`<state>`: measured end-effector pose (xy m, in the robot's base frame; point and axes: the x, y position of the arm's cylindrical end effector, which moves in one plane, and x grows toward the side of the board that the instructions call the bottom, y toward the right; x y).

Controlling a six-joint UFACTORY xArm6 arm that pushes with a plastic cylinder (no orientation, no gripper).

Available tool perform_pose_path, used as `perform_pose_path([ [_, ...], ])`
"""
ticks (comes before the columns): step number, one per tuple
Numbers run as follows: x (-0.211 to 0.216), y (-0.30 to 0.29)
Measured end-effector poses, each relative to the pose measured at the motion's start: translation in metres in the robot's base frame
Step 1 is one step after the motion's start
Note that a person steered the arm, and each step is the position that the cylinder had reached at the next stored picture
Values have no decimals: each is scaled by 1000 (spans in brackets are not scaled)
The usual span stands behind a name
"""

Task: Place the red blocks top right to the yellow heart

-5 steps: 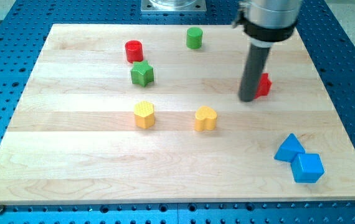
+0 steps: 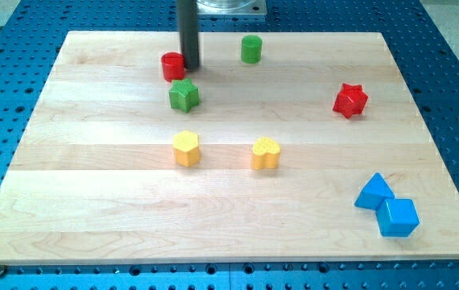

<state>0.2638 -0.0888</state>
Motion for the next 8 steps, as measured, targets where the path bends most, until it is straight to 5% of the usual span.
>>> perform_pose_path([
  [2, 9, -119],
  [3, 41, -92],
  [5, 51, 62],
  [8, 22, -10],
])
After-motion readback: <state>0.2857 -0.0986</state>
